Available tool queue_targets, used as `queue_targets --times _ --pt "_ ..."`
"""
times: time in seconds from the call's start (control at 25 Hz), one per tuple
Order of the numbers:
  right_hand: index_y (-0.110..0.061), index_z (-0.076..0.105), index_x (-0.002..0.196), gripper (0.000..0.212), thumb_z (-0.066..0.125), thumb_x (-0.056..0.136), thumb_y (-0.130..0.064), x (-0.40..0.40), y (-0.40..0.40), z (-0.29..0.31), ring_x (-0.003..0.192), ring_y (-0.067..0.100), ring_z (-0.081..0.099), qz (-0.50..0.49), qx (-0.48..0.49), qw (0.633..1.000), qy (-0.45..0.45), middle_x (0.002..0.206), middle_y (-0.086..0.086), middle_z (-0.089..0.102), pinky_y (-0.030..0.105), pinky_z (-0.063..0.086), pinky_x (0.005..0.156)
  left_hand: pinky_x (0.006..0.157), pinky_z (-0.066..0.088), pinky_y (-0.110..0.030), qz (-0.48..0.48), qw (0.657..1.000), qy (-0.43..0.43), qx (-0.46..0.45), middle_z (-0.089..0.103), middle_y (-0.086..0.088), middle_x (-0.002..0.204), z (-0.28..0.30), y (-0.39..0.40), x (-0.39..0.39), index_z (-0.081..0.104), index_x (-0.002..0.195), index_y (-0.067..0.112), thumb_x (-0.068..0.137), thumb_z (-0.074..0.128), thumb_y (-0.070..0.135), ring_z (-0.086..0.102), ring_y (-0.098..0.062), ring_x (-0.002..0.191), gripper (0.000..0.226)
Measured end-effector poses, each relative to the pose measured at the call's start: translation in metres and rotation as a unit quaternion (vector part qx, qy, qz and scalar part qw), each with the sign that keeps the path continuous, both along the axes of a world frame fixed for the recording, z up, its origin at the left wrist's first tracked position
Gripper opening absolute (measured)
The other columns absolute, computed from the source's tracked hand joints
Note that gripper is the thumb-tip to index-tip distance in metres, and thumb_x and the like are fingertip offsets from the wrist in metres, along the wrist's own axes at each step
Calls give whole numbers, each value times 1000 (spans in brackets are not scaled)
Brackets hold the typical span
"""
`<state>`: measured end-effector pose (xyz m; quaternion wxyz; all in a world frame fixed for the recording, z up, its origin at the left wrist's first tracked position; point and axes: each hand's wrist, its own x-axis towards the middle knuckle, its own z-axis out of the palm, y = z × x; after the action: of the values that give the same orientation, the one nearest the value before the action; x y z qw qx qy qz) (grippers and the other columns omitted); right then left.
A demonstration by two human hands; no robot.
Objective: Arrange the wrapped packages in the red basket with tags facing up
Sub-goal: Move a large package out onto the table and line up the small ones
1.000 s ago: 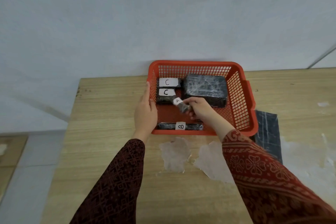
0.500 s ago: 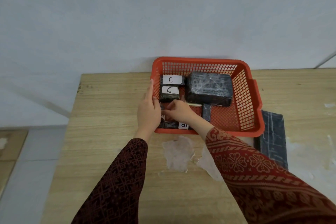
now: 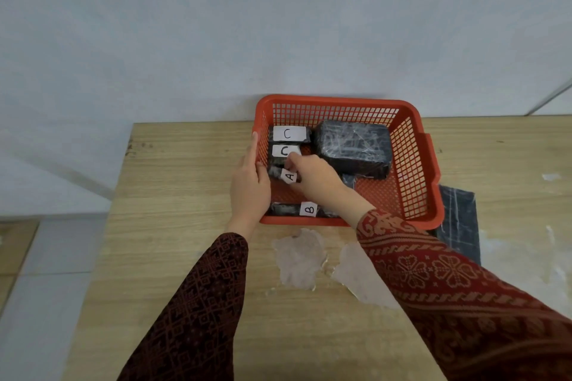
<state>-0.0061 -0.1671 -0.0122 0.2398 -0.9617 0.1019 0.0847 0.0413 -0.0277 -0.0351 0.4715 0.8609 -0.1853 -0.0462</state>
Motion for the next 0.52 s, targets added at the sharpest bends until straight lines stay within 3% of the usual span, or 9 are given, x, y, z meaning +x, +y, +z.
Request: queue_targets --times 0.12,0.24,0.36,0.52 --pt "-7 54 113 27 56 86 -2 0 6 -11 108 31 55 83 -120 989 -3 113 12 62 44 53 80 82 35 -10 1 1000 -12 4 48 0 141 1 0 -1 24 148 32 95 36 12 41 7 101 58" --pt "-6 54 119 30 53 89 -2 -1 6 -13 114 28 50 83 -128 988 -20 119 11 57 42 53 81 82 35 -6 24 999 -27 -5 51 -4 133 4 0 -2 31 146 27 94 40 11 42 5 102 55" --pt "-6 55 118 31 56 88 -8 -11 1 -6 112 28 50 45 -91 994 -46 116 12 55 42 52 78 86 46 -26 60 993 -95 -22 54 -6 116 11 0 -6 46 136 14 93 43 11 50 -12 102 43" --pt "-7 59 103 19 53 89 -18 -47 -22 -1 93 33 61 -75 -122 987 -73 100 12 61 37 46 64 89 45 -40 23 982 -186 23 61 -9 109 21 3 -15 58 119 9 93 46 14 53 -20 102 30"
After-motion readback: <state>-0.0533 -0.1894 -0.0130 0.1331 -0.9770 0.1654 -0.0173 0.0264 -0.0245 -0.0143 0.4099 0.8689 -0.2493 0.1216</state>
